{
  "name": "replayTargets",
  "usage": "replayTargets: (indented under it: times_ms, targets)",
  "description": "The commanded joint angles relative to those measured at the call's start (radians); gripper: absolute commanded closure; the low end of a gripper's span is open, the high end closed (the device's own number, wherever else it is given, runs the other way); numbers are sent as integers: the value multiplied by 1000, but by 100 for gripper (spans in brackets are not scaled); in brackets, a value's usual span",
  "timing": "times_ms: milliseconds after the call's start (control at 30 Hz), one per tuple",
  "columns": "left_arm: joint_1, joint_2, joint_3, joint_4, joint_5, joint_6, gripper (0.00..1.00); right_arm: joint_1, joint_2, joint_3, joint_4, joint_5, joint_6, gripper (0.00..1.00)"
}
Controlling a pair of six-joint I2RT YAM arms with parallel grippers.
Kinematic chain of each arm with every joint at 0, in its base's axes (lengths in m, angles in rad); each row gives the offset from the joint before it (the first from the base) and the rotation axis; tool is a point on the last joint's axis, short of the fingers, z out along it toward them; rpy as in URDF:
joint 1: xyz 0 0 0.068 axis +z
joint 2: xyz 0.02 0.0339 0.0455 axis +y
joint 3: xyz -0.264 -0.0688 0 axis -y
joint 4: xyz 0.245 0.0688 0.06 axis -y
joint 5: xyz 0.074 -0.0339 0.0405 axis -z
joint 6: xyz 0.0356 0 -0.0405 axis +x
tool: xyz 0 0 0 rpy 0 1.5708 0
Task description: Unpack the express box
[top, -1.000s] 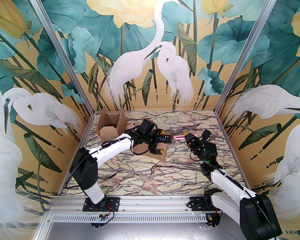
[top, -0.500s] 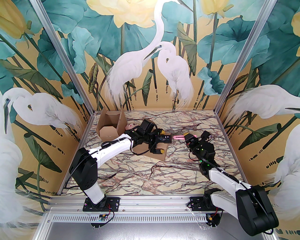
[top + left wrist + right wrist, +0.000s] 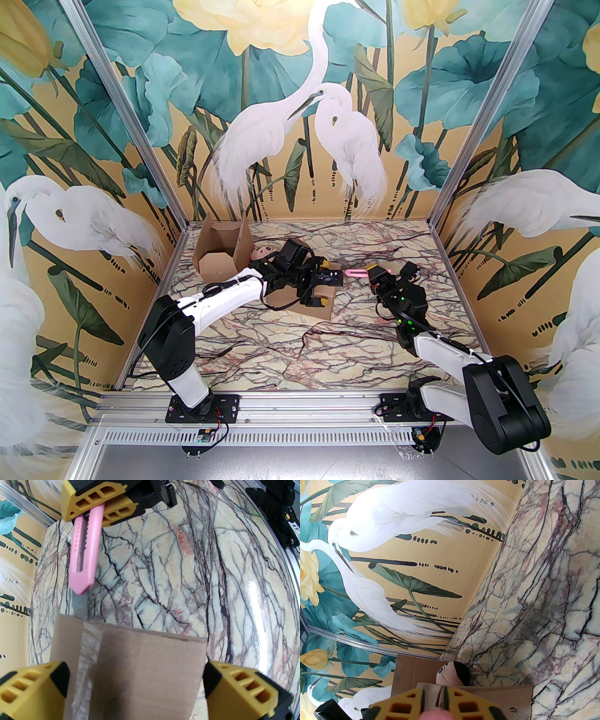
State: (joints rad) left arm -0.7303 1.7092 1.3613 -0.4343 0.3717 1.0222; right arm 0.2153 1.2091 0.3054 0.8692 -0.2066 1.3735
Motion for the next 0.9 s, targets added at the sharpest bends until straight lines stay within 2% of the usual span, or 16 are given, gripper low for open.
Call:
replayTargets:
  times_ms: [0, 300, 633, 867]
  targets:
    - [12, -14, -11, 50, -36, 22, 0, 6, 5, 1, 47, -25, 57, 100]
    - [15, 13, 8, 100, -50, 23, 1, 7, 33, 35, -11, -143, 96, 100]
    - [15, 44, 28, 119, -72, -8, 0, 8, 31, 40, -12, -201, 143, 100]
    - [23, 53, 37, 127, -107, -47, 1, 6, -49, 26, -150, -214, 116, 100]
